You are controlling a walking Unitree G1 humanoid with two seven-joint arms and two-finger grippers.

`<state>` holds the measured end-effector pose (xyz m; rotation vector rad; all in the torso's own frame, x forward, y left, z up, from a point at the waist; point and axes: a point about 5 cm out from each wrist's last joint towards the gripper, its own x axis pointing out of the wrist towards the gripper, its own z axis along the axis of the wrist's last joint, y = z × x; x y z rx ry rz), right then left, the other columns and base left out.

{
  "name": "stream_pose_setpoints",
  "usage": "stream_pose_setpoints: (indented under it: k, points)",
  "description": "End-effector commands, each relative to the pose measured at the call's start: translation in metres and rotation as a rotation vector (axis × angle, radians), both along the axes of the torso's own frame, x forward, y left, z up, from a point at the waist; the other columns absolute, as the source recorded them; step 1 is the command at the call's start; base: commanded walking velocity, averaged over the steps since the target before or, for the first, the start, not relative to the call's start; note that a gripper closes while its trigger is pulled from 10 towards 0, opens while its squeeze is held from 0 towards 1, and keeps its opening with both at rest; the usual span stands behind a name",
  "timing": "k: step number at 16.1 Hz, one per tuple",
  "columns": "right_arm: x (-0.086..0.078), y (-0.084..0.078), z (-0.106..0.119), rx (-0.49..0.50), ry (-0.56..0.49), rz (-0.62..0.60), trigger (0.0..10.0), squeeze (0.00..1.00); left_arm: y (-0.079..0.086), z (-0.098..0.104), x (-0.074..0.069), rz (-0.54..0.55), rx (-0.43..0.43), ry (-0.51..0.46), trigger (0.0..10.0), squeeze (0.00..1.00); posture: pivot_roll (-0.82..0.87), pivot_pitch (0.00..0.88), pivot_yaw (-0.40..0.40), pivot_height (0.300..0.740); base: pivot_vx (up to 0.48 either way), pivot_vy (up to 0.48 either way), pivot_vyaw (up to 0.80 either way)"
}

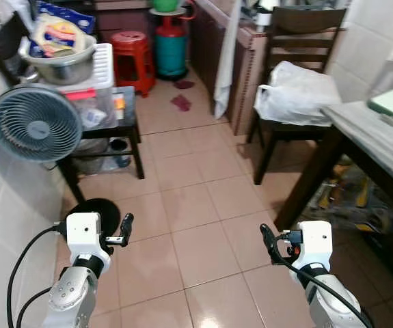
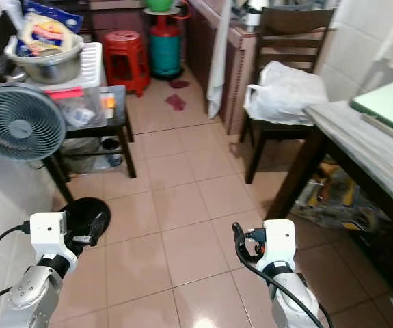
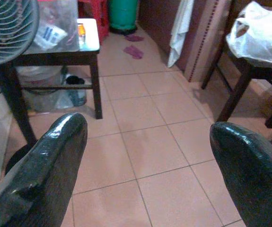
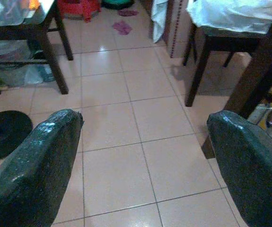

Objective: Setting the table

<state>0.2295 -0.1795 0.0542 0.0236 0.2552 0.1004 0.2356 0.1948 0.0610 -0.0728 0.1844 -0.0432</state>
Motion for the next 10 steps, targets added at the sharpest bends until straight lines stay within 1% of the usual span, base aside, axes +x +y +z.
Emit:
stream_pose_setpoints:
  k: [1,3,10]
  points:
    - [0.0015,0.0001,0.0046,0.006,-0.011,-0.001,10.0,0.0,0.002,0.0004,0.0012,0.006,-0.013,0.005,10.0,0.0,-0.01,0.044,0.013,0.74,0.0,0.0,-0.74]
    - [0.0025,-0.0002,0.0049,0.008,-0.011,-0.004,10.0,0.0,0.0009,0.0018,0.0034,0.013,-0.027,-0.002,10.0,0.0,-0.01,0.042,0.012,0.74,0.0,0.0,-0.74]
    - [0.0068,0.0013,0.0068,0.011,-0.016,0.002,10.0,0.0,0.0013,0.0005,0.0069,0.015,-0.006,0.005,10.0,0.0,0.0,0.034,0.007,0.74,0.0,0.0,-0.74]
